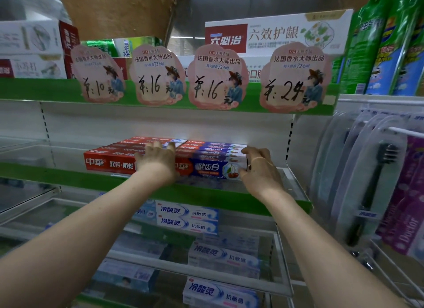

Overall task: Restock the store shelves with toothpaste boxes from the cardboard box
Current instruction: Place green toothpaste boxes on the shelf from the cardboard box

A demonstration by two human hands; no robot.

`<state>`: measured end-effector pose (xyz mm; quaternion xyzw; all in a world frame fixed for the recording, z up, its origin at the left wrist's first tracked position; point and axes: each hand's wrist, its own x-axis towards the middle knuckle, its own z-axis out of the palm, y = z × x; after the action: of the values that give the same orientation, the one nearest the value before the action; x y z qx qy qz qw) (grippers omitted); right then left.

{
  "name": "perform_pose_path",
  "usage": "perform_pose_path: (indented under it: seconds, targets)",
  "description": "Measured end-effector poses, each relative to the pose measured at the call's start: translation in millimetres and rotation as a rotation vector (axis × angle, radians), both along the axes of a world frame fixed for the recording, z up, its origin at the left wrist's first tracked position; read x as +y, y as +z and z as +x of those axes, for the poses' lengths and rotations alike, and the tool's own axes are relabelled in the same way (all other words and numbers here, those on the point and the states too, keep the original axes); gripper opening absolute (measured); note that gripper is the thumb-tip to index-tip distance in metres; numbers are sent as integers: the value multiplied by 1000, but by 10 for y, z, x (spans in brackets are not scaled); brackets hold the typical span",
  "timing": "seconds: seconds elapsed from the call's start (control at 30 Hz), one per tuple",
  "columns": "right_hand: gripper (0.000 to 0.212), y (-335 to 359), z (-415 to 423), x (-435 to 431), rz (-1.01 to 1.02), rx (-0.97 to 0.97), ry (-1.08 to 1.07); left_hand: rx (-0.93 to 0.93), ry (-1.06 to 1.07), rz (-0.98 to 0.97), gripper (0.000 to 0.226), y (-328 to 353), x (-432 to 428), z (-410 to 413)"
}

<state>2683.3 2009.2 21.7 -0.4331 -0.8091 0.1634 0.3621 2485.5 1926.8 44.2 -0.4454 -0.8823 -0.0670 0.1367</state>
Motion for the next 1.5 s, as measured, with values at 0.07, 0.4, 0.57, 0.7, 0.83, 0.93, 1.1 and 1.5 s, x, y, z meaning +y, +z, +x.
perform_pose_path:
  seconds: [0.07, 0.4, 0.57, 0.7, 0.83, 0.93, 1.1, 1.5]
  targets:
    - [42, 1, -19, 18, -28, -13, -1, -76, 52, 15, 72, -15, -31, -84]
    - [33, -13, -35, 51, -39, -16, -16, 57, 100, -24, 42, -74, -16, -62]
    - [34, 1, -10, -12, 130, -61, -15, 265, 16, 18, 52, -73, 20, 87]
    - [31, 16, 2, -15, 198, -115, 46, 320, -90, 95, 28, -109, 57, 167]
    - [28, 12, -9, -2, 188, -114, 31, 272, -86, 90, 28, -105, 61, 190]
    - [29, 34, -14, -3, 179, -152, 13, 268, -92, 49, 31, -87, 60, 217]
    - [32, 44, -29, -53, 147, -177, -17, 210, -119, 3, 38, -66, 17, 206]
    - [54, 84, -145, -227, 134, -358, -166, 249, -230, -10, 33, -43, 5, 87]
